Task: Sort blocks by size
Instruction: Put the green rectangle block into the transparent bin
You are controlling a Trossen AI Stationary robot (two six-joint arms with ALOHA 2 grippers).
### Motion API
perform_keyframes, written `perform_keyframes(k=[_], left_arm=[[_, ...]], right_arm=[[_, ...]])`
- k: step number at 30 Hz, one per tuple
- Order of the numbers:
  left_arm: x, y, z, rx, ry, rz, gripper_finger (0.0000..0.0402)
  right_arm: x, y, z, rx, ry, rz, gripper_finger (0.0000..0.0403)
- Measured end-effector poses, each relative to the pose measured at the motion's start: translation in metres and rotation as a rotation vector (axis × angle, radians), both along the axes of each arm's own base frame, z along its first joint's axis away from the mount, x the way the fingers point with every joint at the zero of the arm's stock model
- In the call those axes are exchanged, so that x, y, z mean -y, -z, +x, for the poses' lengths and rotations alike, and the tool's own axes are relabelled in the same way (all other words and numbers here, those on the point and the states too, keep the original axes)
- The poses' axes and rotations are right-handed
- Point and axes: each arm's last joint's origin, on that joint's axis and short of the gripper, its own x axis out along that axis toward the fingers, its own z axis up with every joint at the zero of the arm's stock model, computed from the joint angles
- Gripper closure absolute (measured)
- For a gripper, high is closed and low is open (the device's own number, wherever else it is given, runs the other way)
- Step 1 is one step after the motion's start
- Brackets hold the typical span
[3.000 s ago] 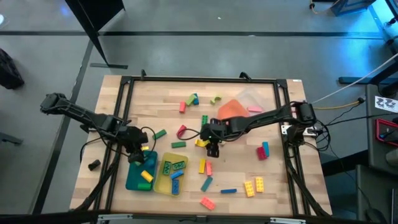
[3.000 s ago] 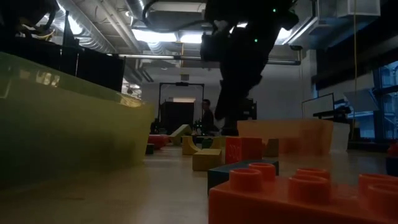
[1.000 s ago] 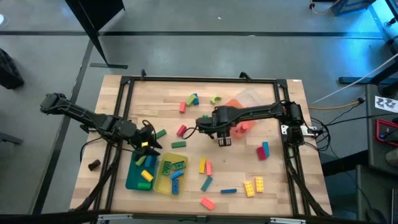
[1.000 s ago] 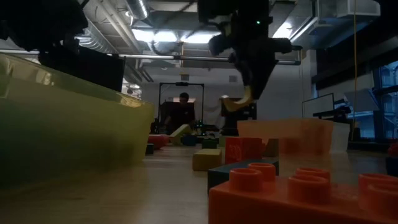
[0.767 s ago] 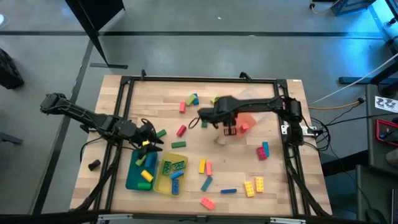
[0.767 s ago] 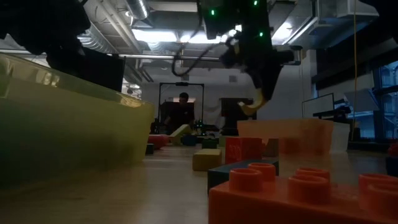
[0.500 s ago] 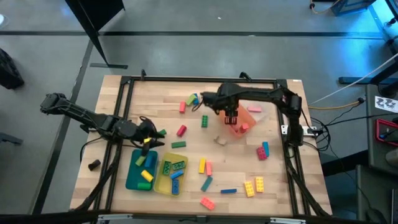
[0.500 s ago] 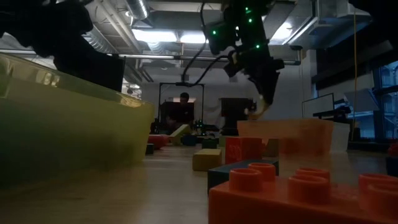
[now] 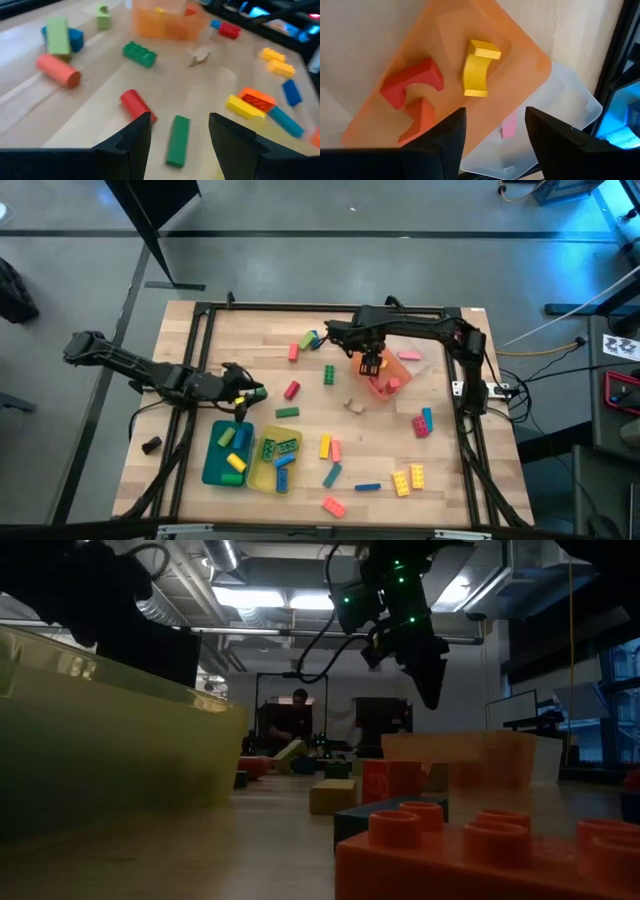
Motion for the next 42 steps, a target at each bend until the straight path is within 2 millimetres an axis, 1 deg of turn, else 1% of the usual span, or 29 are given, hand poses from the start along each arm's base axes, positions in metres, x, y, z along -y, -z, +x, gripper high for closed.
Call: perform_keyframes(k=[4, 6, 10, 14, 20, 25, 31, 34, 36, 39, 42], left_arm=[[-0.006, 0.008, 0.005, -0.070, -0.006, 0.010, 0.0220], [-0.009, 0.013, 0.007, -0.139, 0.001, 0.013, 0.0220], [-0.013, 0.024, 0.011, -0.327, -0.018, 0.019, 0.0220], [-0.014, 0.029, 0.018, -0.454, -0.011, 0.051, 0.0220], [-0.013, 0.043, 0.025, -0.559, -0.013, 0.065, 0.0220], [-0.012, 0.056, 0.029, -0.629, -0.032, 0.054, 0.0220], [-0.011, 0.062, 0.032, -0.654, -0.049, 0.023, 0.0222], [-0.011, 0.063, 0.033, -0.660, -0.041, 0.014, 0.0242], [-0.011, 0.063, 0.032, -0.664, -0.033, 0.007, 0.0263], [-0.010, 0.063, 0.032, -0.671, -0.015, -0.005, 0.0290], [-0.010, 0.064, 0.032, -0.675, 0.002, 0.001, 0.0301]], right_arm=[[-0.008, 0.000, 0.002, 0.002, -0.020, 0.010, 0.0197], [-0.012, -0.002, 0.004, 0.006, -0.031, 0.012, 0.0197], [-0.017, -0.011, 0.009, 0.045, -0.047, 0.007, 0.0197], [-0.017, -0.023, 0.014, 0.105, -0.053, -0.007, 0.0196], [-0.015, -0.034, 0.022, 0.203, -0.053, -0.032, 0.0196], [-0.015, -0.035, 0.027, 0.254, -0.053, -0.025, 0.0196], [-0.019, -0.035, 0.031, 0.308, -0.070, 0.053, 0.0196], [-0.026, -0.038, 0.029, 0.300, -0.125, 0.091, 0.0196], [-0.031, -0.046, 0.026, 0.313, -0.146, 0.089, 0.0196], [-0.033, -0.057, 0.020, 0.346, -0.149, 0.084, 0.0196], [-0.033, -0.065, 0.015, 0.371, -0.141, 0.074, 0.0196]])
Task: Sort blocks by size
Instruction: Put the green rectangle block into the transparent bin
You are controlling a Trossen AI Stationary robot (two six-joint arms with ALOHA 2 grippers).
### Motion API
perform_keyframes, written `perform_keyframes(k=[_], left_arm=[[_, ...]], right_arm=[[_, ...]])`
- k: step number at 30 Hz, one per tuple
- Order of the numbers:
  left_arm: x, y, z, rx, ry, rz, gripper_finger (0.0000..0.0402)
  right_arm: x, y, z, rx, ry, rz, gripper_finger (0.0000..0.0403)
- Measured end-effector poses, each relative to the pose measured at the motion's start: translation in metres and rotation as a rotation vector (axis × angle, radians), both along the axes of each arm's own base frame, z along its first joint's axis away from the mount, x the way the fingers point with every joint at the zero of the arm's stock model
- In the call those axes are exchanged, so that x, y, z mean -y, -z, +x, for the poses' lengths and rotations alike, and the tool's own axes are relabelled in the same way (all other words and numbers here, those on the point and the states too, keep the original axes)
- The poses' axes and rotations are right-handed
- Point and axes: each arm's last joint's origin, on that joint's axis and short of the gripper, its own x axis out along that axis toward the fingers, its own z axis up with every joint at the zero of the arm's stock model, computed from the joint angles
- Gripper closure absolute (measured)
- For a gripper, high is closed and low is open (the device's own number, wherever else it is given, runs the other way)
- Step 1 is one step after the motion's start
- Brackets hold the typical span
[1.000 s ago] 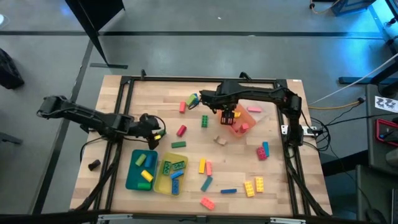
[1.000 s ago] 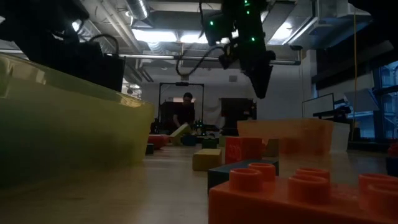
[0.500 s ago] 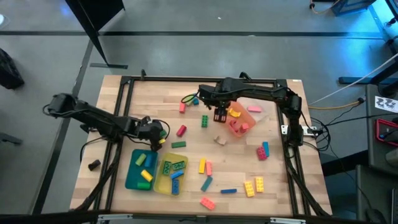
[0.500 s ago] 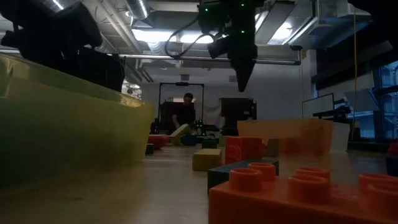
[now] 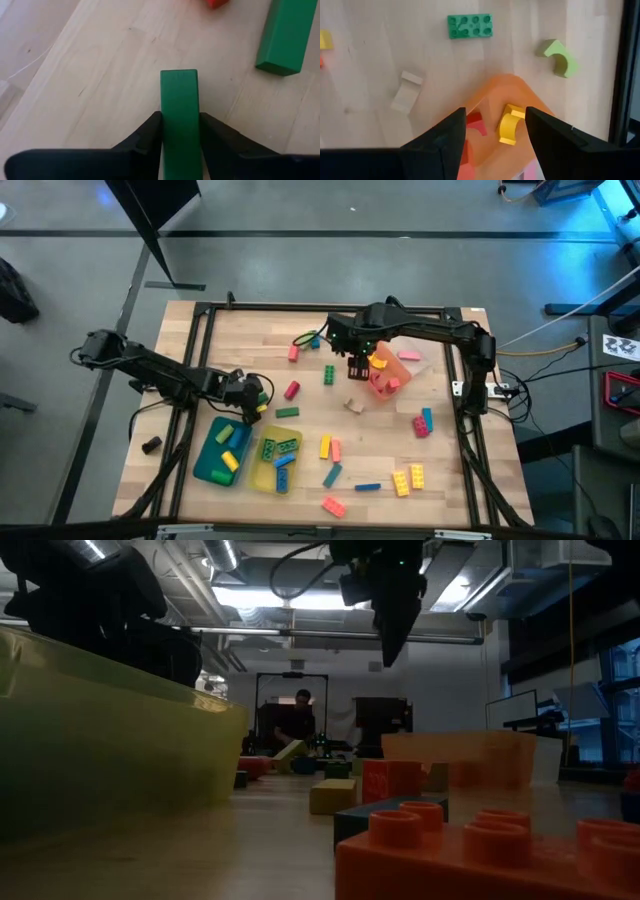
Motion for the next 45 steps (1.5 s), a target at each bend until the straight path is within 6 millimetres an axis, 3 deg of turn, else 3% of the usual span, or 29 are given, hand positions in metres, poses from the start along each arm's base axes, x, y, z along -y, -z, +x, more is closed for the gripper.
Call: perform_keyframes(k=[16, 35, 45], left_arm=[[0.000, 0.001, -0.001, -0.007, -0.001, -0.018, 0.0230], [0.000, 0.001, -0.002, -0.018, 0.004, -0.019, 0.0314], [0.002, -0.014, 0.011, 0.013, 0.061, -0.008, 0.0302]], right_arm=[[-0.001, -0.003, -0.001, 0.018, 0.007, -0.002, 0.0196], [-0.001, -0.003, -0.001, 0.018, 0.007, -0.002, 0.0196], [-0.001, -0.003, -0.001, 0.018, 0.007, -0.002, 0.0196]])
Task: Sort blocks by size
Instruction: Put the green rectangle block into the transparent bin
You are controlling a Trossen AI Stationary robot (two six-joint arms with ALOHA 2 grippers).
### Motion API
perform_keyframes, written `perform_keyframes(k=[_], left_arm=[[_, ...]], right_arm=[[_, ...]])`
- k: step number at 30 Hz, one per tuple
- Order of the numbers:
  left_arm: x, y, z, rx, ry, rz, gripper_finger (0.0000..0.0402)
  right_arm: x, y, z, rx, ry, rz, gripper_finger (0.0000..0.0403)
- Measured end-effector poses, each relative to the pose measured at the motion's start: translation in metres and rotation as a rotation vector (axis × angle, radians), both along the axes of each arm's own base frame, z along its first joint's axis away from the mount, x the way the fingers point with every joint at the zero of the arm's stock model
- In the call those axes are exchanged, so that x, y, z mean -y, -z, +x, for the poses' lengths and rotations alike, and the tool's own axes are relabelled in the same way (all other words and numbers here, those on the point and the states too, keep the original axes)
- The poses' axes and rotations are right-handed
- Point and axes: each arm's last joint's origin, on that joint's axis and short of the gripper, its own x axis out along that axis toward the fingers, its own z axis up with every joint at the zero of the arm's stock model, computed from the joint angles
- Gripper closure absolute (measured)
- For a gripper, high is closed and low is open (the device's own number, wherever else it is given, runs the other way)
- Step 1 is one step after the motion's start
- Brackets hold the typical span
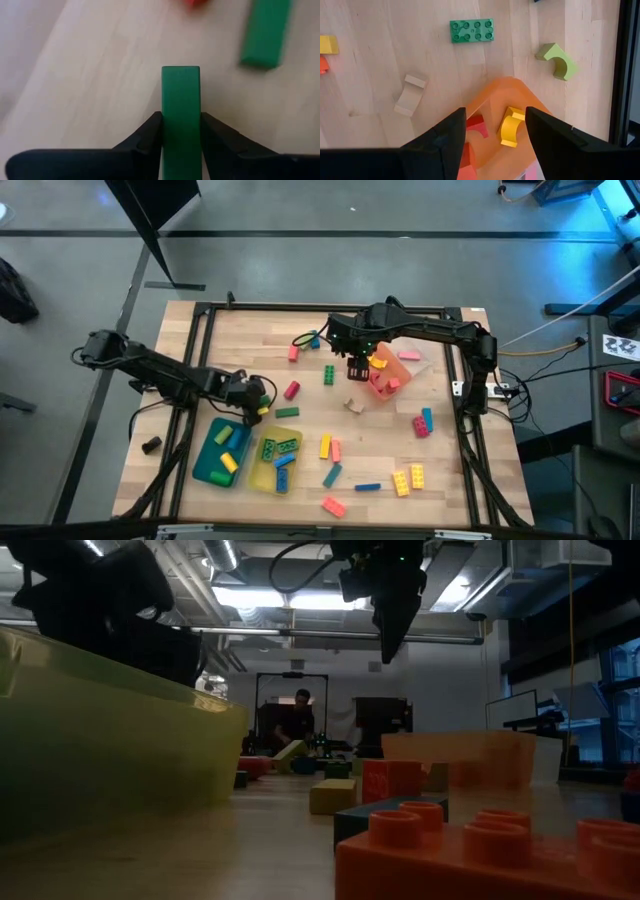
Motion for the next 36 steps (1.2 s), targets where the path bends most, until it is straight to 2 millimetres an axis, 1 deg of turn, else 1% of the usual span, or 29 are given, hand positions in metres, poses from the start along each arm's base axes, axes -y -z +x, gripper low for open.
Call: perform_keyframes(k=[7, 11, 15, 20, 24, 27, 31, 36], left_arm=[[0.002, -0.018, 0.014, 0.073, 0.025, 0.001, 0.0301], [0.002, -0.029, 0.021, 0.111, 0.021, -0.004, 0.0301], [-0.003, -0.047, 0.032, 0.167, 0.038, 0.006, 0.0300], [-0.010, -0.077, 0.048, 0.250, 0.121, -0.010, 0.0300], [-0.015, -0.101, 0.057, 0.324, 0.181, -0.032, 0.0300], [-0.017, -0.116, 0.062, 0.370, 0.246, -0.049, 0.0300], [-0.019, -0.131, 0.066, 0.420, 0.316, -0.071, 0.0300], [-0.019, -0.141, 0.069, 0.460, 0.355, -0.084, 0.0300]], right_arm=[[-0.002, 0.000, 0.001, 0.005, -0.008, 0.006, 0.0196], [-0.009, -0.001, 0.006, 0.050, -0.088, 0.040, 0.0196], [-0.025, -0.003, 0.017, 0.143, -0.242, 0.056, 0.0196], [-0.051, -0.009, 0.032, 0.273, -0.450, -0.009, 0.0196], [-0.074, -0.013, 0.041, 0.354, -0.612, -0.080, 0.0196], [-0.089, -0.016, 0.044, 0.376, -0.683, -0.166, 0.0196], [-0.107, -0.018, 0.046, 0.374, -0.750, -0.301, 0.0196], [-0.124, -0.021, 0.048, 0.393, -0.791, -0.405, 0.0196]])
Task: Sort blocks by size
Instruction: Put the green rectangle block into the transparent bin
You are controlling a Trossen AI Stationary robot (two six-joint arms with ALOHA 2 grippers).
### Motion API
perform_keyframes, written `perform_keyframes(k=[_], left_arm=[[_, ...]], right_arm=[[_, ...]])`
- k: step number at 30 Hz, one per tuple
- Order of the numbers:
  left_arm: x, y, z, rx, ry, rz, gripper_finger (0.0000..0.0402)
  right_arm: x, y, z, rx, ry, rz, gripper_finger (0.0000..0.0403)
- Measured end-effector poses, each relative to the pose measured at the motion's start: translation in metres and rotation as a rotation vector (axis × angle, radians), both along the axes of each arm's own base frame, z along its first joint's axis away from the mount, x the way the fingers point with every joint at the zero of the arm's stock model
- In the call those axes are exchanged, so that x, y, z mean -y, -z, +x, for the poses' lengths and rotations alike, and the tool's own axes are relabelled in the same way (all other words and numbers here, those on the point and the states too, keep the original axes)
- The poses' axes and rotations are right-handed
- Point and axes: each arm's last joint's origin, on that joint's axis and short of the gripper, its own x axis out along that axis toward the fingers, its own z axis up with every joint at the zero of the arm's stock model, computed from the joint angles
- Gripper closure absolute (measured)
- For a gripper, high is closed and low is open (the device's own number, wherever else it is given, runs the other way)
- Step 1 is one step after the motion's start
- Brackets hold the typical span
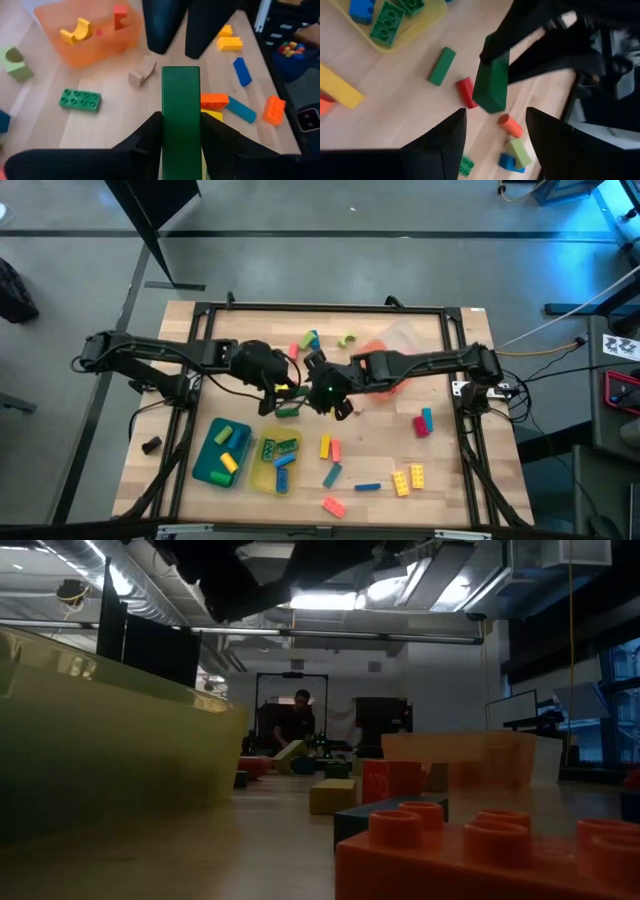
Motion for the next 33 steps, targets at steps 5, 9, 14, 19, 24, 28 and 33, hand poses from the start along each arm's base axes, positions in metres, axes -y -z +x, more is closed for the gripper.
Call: perform_keyframes(k=[5, 9, 14, 19, 24, 28, 33], left_arm=[[0.001, -0.005, 0.002, 0.038, 0.040, -0.022, 0.0300], [0.002, -0.008, 0.004, 0.070, 0.063, -0.039, 0.0300], [0.003, -0.011, 0.005, 0.109, 0.087, -0.055, 0.0300], [0.003, -0.012, 0.006, 0.123, 0.088, -0.054, 0.0300], [0.003, -0.014, 0.007, 0.138, 0.088, -0.054, 0.0300], [0.003, -0.014, 0.007, 0.137, 0.094, -0.059, 0.0300], [0.003, -0.014, 0.007, 0.138, 0.079, -0.040, 0.0284]], right_arm=[[-0.010, -0.003, 0.001, 0.037, -0.022, -0.048, 0.0196], [-0.015, -0.003, 0.001, 0.042, -0.048, -0.064, 0.0196], [-0.015, -0.003, 0.001, 0.042, -0.046, -0.067, 0.0197], [-0.015, -0.003, 0.001, 0.042, -0.046, -0.067, 0.0229], [-0.015, -0.003, 0.001, 0.038, -0.051, -0.061, 0.0293], [-0.015, -0.003, 0.001, 0.041, -0.052, -0.062, 0.0334], [-0.014, -0.002, 0.000, 0.034, -0.039, -0.052, 0.0336]])
